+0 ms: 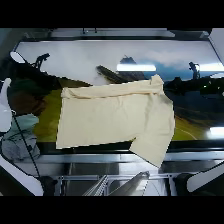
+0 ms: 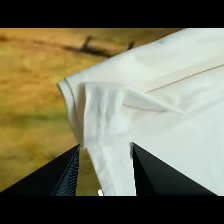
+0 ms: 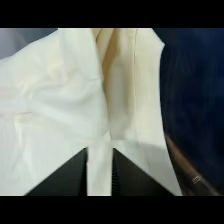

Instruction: Fold the shirts.

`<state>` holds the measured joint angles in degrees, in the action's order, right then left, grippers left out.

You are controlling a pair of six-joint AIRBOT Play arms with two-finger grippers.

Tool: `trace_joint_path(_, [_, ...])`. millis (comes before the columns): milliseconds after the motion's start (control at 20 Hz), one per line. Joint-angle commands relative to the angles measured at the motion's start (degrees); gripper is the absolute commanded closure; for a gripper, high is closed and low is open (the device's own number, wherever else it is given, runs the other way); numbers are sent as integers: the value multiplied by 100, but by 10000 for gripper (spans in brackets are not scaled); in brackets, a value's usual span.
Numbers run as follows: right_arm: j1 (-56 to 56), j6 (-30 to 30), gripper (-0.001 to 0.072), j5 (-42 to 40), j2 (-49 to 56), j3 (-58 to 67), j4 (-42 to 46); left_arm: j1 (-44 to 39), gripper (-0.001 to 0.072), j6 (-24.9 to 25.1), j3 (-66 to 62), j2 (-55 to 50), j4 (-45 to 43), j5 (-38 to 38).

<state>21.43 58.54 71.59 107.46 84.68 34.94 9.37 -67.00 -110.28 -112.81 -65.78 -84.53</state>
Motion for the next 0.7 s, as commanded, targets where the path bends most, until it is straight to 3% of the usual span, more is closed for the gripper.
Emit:
trace_joint_path(0, [275,306,695,691,-439,-7,221,203,369,-595,-365,302,-17,-586])
trace_joint_path(150, [295,623,696,789,-1051,-262,841,407,368,-855,608,955,-24,-748])
trace_joint_path(300, [286,640,697,734,-2022,-1263,1191,595,366,-822,2658,1989,-24,-376])
trace_joint_path(500, [295,748,695,-181,-3696,-3274,1333,817,365,-804,5381,3053,-24,-109])
trace_joint_path(650, [275,748,695,-367,-4507,-4138,1329,839,365,-667,6616,3436,-72,570])
